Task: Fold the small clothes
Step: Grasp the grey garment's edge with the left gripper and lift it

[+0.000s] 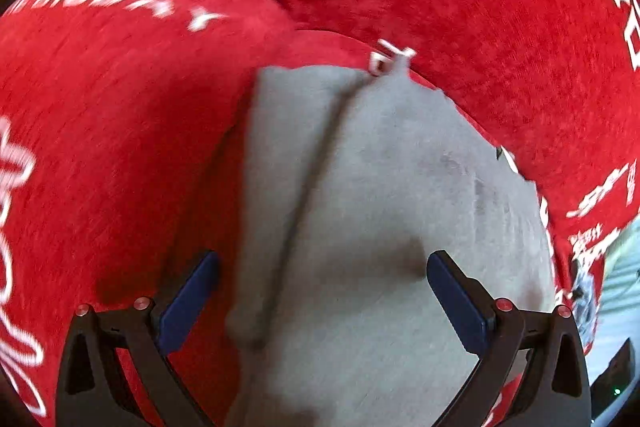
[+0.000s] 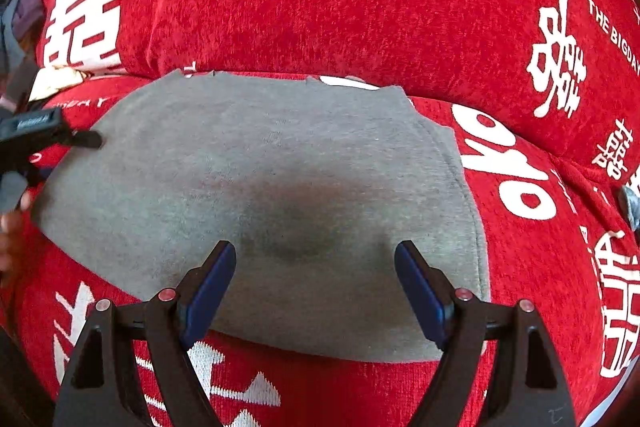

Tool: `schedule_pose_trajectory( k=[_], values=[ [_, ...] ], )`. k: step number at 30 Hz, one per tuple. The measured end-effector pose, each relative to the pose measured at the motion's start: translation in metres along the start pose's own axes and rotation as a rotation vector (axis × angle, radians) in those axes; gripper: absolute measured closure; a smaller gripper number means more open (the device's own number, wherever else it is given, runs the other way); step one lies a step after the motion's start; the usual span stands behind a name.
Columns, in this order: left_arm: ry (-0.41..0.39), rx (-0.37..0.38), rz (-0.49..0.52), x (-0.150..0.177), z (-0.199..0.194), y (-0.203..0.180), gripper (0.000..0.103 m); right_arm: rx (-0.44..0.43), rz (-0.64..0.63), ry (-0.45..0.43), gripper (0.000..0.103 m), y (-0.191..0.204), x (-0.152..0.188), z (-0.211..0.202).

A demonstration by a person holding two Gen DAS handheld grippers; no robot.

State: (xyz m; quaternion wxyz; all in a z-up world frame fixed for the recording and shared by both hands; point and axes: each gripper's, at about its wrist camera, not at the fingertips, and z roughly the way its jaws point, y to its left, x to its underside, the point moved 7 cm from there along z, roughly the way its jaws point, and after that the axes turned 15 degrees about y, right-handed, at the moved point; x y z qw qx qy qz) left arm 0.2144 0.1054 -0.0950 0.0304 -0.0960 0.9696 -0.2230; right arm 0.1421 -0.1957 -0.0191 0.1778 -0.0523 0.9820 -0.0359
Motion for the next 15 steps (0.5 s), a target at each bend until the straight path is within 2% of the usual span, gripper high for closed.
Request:
schedule_pose_trajectory(
  k=[4,5,6,7,9,12,15],
  values=[
    [0.003,-0.071,0.099,-0.004,0.008,-0.027,0.001,-0.001,-0.001,0.012,0.018,0.002,-0.008,0.005],
    [-0.001,-0.087,0.109,-0.004,0.009,-0.031,0.005,0.0,-0.002,0.012,0.018,0.002,-0.013,0.006],
    [-0.018,-0.095,0.115,-0.003,0.006,-0.033,0.022,0.003,-0.003,0.011,0.018,0.003,-0.016,0.006],
    [-0.036,-0.098,0.122,-0.002,0.001,-0.035,0.031,0.007,-0.005,0.009,0.018,0.003,-0.023,0.008],
    [-0.057,-0.106,0.131,0.002,-0.008,-0.037,0.061,0.002,0.0,0.01,0.018,0.005,-0.033,0.012],
    [-0.065,-0.121,0.141,0.001,-0.018,-0.038,0.073,-0.018,0.012,0.037,0.018,0.011,-0.054,0.026],
    [-0.081,-0.134,0.162,0.002,-0.027,-0.044,0.075,-0.021,0.01,0.079,0.018,0.023,-0.075,0.045]
  ],
)
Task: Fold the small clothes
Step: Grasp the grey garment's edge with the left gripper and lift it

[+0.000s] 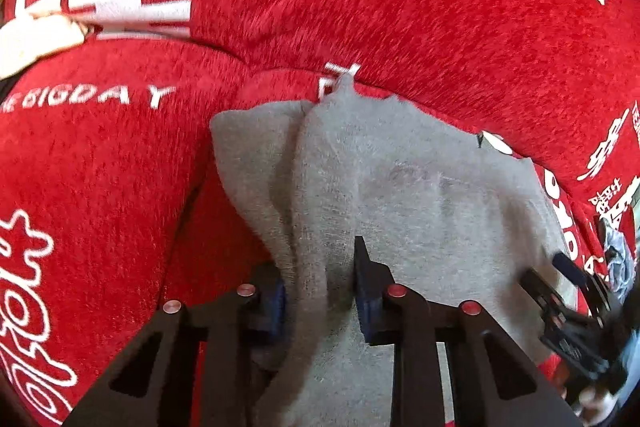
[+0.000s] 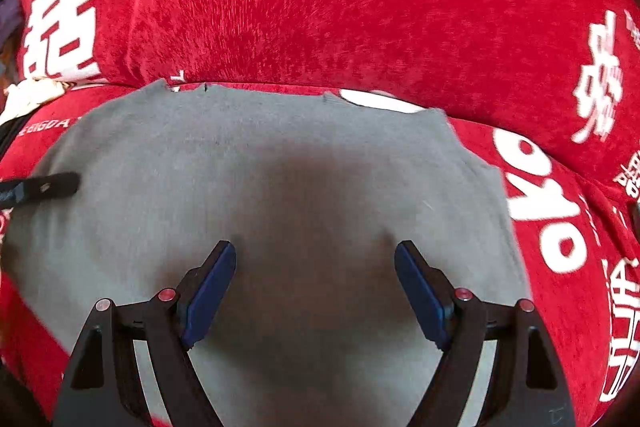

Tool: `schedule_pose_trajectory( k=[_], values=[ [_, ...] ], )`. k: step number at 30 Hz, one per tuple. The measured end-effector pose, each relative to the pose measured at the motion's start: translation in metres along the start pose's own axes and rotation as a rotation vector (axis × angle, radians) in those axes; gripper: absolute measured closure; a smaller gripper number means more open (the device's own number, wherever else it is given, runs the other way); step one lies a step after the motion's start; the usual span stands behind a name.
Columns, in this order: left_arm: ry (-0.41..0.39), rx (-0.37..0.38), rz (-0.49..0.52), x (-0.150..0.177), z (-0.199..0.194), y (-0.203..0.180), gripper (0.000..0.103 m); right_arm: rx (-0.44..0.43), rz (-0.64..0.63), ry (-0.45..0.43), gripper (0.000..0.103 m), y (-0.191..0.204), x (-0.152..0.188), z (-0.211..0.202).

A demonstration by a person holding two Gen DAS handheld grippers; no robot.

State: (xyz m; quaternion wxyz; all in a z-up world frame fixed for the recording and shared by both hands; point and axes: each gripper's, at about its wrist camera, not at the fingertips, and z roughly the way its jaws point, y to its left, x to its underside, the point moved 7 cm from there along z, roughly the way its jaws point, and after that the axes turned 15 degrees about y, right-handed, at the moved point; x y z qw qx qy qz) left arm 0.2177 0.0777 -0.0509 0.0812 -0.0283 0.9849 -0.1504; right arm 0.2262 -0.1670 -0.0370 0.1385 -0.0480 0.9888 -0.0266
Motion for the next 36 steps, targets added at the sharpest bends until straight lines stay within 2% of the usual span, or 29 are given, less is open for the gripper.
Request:
schedule_pose_trajectory(
  k=[2,4,5,6,7,9,11,12,15,18,23,25,27,29,31,34,36],
  values=[
    [-0.007,-0.018,0.01,-0.002,-0.001,-0.003,0.075,-0.01,0.005,0.039,0.018,0.007,-0.013,0.015],
    [0.006,-0.03,0.009,-0.004,0.007,-0.001,0.074,0.015,0.015,0.023,0.015,0.009,-0.022,0.023],
    [0.018,-0.035,0.003,-0.004,0.011,0.001,0.071,0.015,0.025,0.022,0.014,0.009,-0.023,0.025],
    [0.028,-0.035,-0.004,-0.004,0.016,0.004,0.064,0.008,0.043,0.017,0.012,0.008,-0.024,0.027],
    [0.023,-0.03,-0.013,-0.004,0.018,0.007,0.06,0.001,0.056,0.001,0.012,0.007,-0.023,0.027],
    [0.019,-0.001,-0.031,-0.005,0.021,0.01,0.059,0.002,0.051,-0.034,0.012,0.007,-0.019,0.026],
    [0.014,0.009,-0.032,-0.006,0.022,0.01,0.063,-0.001,0.052,-0.043,0.012,0.006,-0.018,0.026],
    [0.009,0.013,-0.027,-0.006,0.022,0.009,0.071,0.002,0.051,-0.041,0.012,0.007,-0.019,0.025],
    [0.001,-0.017,-0.01,-0.005,0.017,0.004,0.075,0.015,0.047,-0.035,0.011,0.007,-0.021,0.025],
    [-0.012,-0.057,0.005,-0.004,0.009,-0.002,0.077,0.021,0.042,-0.027,0.011,0.007,-0.023,0.026],
    [-0.025,-0.073,0.008,-0.003,-0.009,-0.014,0.077,0.038,0.039,0.015,0.011,0.008,-0.025,0.025],
    [-0.029,-0.092,0.023,-0.003,-0.018,-0.022,0.077,-0.013,0.087,0.07,0.01,0.002,-0.025,0.02],
    [-0.024,-0.113,0.024,-0.005,-0.02,-0.028,0.077,-0.06,0.146,0.06,0.011,-0.003,-0.021,0.018],
    [-0.004,-0.152,0.015,-0.007,-0.019,-0.035,0.077,0.022,0.057,0.048,0.011,0.005,-0.016,0.022],
    [0.007,-0.177,0.01,-0.006,-0.02,-0.037,0.077,0.049,0.001,0.045,0.01,0.006,-0.014,0.013],
    [0.019,-0.213,0.012,-0.006,-0.025,-0.046,0.077,-0.03,0.066,0.06,0.011,-0.014,-0.008,0.0],
    [0.022,-0.236,0.022,-0.007,-0.03,-0.056,0.078,-0.024,0.095,0.04,0.011,-0.038,0.0,-0.012]
  ],
)
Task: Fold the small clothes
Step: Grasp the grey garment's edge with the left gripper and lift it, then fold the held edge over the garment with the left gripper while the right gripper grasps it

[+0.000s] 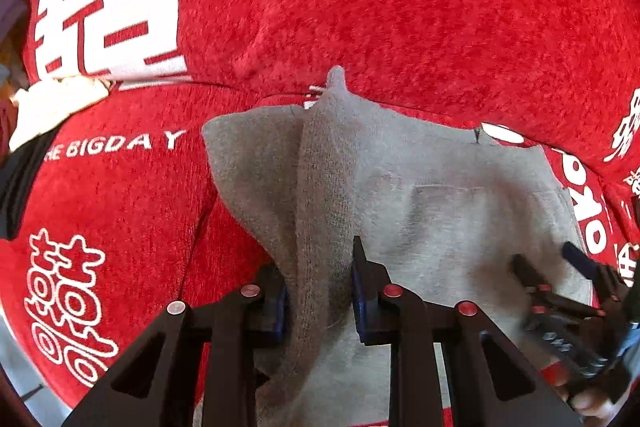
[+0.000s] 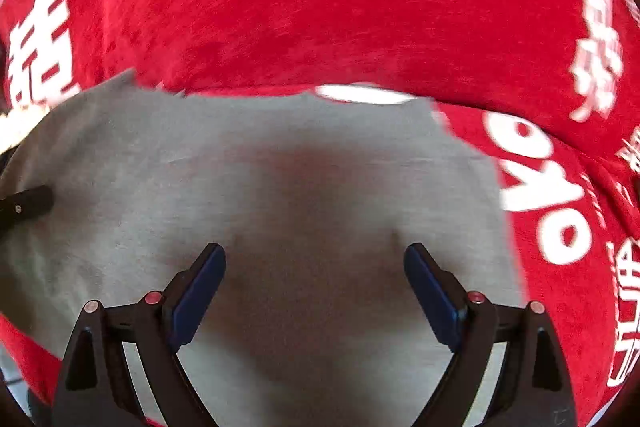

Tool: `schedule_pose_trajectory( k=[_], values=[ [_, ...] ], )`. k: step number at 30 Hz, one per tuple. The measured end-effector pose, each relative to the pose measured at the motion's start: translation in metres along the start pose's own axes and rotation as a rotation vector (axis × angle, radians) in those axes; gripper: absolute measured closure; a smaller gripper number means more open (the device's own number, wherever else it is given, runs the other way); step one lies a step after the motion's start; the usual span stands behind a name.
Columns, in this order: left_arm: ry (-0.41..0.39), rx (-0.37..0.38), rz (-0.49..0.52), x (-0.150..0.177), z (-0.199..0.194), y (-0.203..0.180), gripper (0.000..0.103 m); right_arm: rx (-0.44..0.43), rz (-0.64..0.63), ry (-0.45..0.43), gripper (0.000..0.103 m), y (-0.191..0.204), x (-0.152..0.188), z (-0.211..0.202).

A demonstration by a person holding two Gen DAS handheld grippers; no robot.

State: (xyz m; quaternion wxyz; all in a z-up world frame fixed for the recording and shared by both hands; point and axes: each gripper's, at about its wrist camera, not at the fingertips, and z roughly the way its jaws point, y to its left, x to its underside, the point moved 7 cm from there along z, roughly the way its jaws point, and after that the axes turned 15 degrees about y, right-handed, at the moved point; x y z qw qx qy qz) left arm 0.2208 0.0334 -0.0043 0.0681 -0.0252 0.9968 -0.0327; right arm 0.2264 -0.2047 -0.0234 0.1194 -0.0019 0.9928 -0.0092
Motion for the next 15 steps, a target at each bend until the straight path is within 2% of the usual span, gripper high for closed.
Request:
schedule_pose_trajectory(
  k=[4,7,11,13,15],
  values=[
    [0.004,-0.035,0.026,-0.002,-0.015,-0.028,0.078,0.066,0.061,-0.02,0.011,-0.073,0.021,-0.014],
    [0.016,-0.045,0.043,-0.003,-0.027,-0.061,0.079,0.044,0.102,-0.018,0.011,-0.113,0.035,-0.02],
    [0.014,-0.054,0.083,-0.002,-0.044,-0.113,0.081,0.018,0.106,-0.044,0.011,-0.144,0.049,-0.03],
    [0.005,-0.061,0.116,0.001,-0.053,-0.145,0.089,0.002,0.111,-0.064,0.011,-0.156,0.057,-0.034],
    [0.002,-0.065,0.157,0.007,-0.057,-0.181,0.089,-0.014,0.12,-0.073,0.011,-0.165,0.061,-0.035]
  ],
)
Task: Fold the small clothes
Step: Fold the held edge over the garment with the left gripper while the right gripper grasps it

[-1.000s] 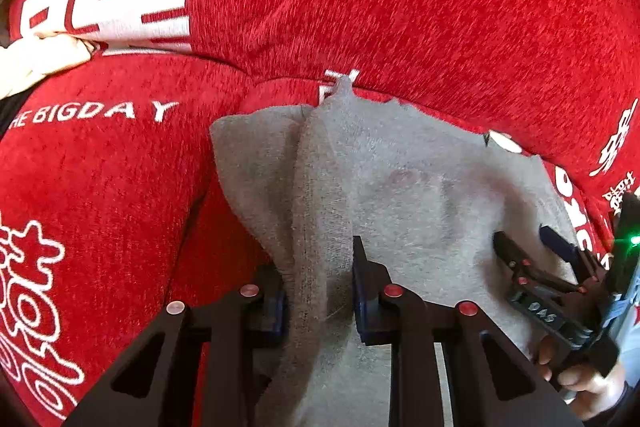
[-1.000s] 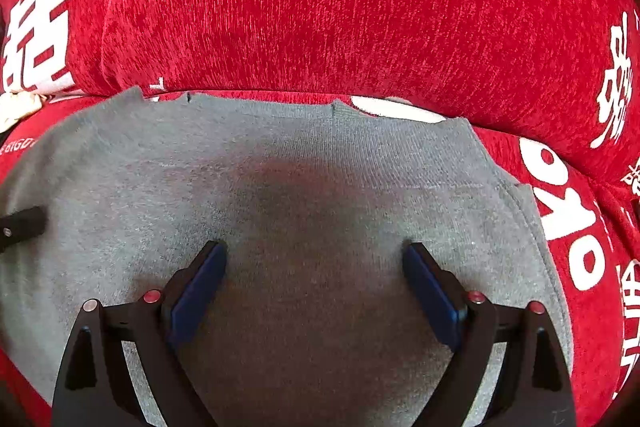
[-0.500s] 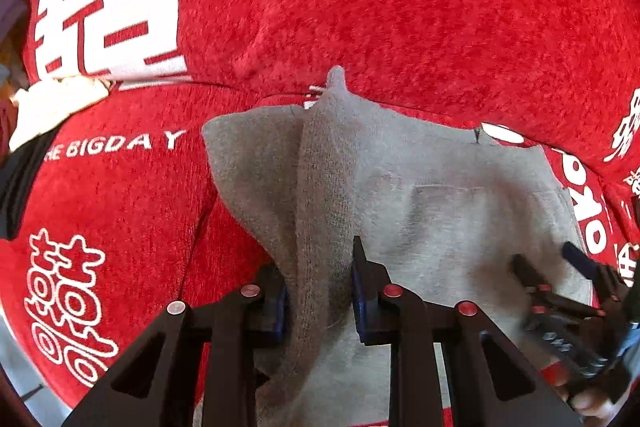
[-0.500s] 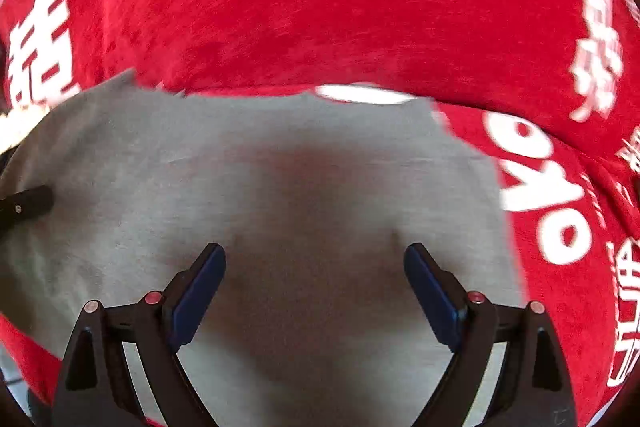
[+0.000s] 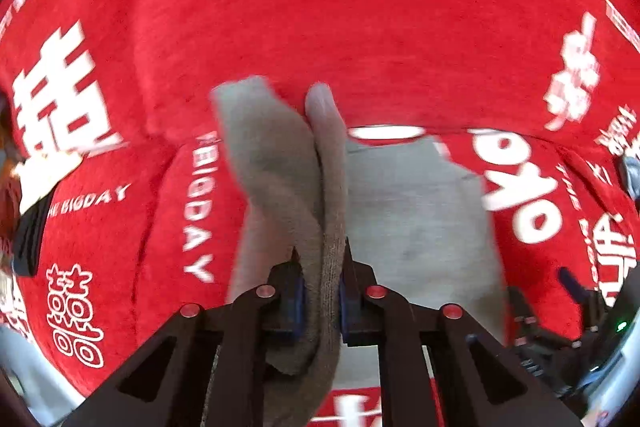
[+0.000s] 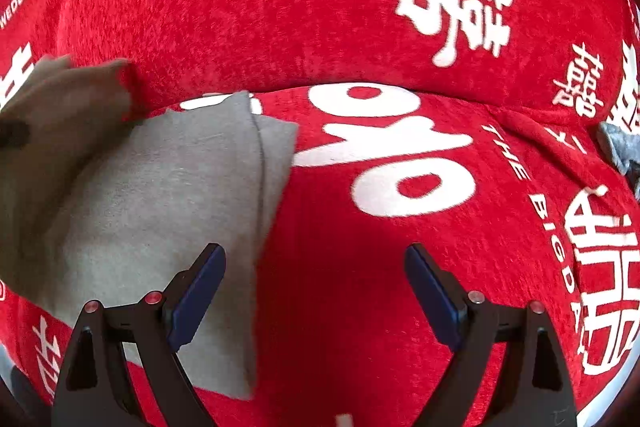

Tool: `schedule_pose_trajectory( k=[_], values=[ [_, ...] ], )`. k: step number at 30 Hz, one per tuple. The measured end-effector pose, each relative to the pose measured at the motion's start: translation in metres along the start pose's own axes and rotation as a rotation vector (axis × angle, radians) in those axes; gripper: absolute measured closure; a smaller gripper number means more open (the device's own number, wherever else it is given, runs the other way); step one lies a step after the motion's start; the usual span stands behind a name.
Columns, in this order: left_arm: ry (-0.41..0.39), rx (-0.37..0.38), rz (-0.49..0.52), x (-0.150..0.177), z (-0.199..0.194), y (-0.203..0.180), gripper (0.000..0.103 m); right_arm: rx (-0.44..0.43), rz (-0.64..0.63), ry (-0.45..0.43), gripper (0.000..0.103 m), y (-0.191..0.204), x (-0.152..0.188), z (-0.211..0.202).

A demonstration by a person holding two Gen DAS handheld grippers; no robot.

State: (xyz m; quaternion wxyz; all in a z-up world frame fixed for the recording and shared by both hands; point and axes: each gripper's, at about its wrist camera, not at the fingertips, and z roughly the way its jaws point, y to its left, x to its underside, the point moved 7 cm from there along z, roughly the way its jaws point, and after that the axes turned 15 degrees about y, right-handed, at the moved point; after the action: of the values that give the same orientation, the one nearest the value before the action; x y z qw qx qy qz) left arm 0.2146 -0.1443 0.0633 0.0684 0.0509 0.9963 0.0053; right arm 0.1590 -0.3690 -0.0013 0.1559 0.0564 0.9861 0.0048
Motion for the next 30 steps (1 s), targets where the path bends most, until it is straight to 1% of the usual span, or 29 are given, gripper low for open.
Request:
schedule_pose_trajectory(
  k=[2,4,7,10,13,14,15,16,17,18,19,20,21,23,25,26,28,29,30],
  values=[
    [-0.001,-0.01,0.039,-0.001,0.005,-0.035,0.089,-0.018,0.012,-0.002,0.011,-0.009,0.004,0.003],
    [0.055,-0.004,0.066,0.001,0.027,-0.072,0.089,-0.039,0.029,0.009,0.011,-0.016,0.007,0.011],
    [0.109,-0.037,0.104,0.005,0.065,-0.113,0.09,-0.06,0.043,0.025,0.011,-0.022,0.014,0.021],
    [0.155,-0.084,0.119,0.011,0.1,-0.136,0.09,-0.083,0.05,0.032,0.011,-0.028,0.022,0.026],
    [0.119,-0.118,0.146,0.014,0.103,-0.144,0.089,-0.092,0.049,0.025,0.011,-0.031,0.029,0.027],
    [0.114,-0.121,0.155,0.014,0.101,-0.145,0.088,-0.094,0.045,0.018,0.011,-0.032,0.03,0.027],
    [0.115,-0.121,0.162,0.015,0.097,-0.145,0.083,-0.098,0.044,0.015,0.011,-0.033,0.031,0.026],
    [0.127,-0.097,0.17,0.015,0.093,-0.144,0.077,-0.108,0.047,0.014,0.011,-0.035,0.032,0.024],
    [0.142,-0.037,0.175,0.016,0.086,-0.144,0.064,-0.127,0.055,0.011,0.011,-0.036,0.034,0.022],
    [0.148,0.027,0.169,0.017,0.074,-0.141,0.044,-0.147,0.061,0.007,0.011,-0.037,0.034,0.019],
    [0.128,0.066,0.156,0.017,0.06,-0.135,0.033,-0.177,0.066,0.0,0.011,-0.038,0.035,0.015],
    [0.093,0.087,0.146,0.016,0.048,-0.13,0.018,-0.206,0.069,-0.006,0.011,-0.038,0.035,0.011],
    [0.043,0.104,0.134,0.015,0.032,-0.122,0.016,-0.233,0.073,-0.013,0.011,-0.039,0.035,0.006],
    [-0.016,0.144,0.136,0.021,0.007,-0.103,0.016,-0.283,0.078,-0.024,0.011,-0.038,0.033,-0.002],
    [-0.051,0.153,0.128,0.025,0.001,-0.08,0.016,-0.338,0.074,-0.029,0.011,-0.032,0.028,-0.008],
    [-0.074,0.122,0.11,0.03,0.002,-0.065,0.016,-0.365,0.072,-0.031,0.011,-0.028,0.024,-0.01],
    [-0.076,0.032,0.092,0.043,0.016,-0.04,0.016,-0.428,0.064,-0.036,0.011,-0.017,0.013,-0.015],
    [-0.068,0.017,0.095,0.051,0.023,-0.036,0.016,-0.451,0.061,-0.035,0.011,-0.013,0.008,-0.014],
    [-0.058,0.025,0.103,0.062,0.031,-0.032,0.016,-0.474,0.06,-0.028,0.011,-0.008,0.002,-0.013]
  ],
)
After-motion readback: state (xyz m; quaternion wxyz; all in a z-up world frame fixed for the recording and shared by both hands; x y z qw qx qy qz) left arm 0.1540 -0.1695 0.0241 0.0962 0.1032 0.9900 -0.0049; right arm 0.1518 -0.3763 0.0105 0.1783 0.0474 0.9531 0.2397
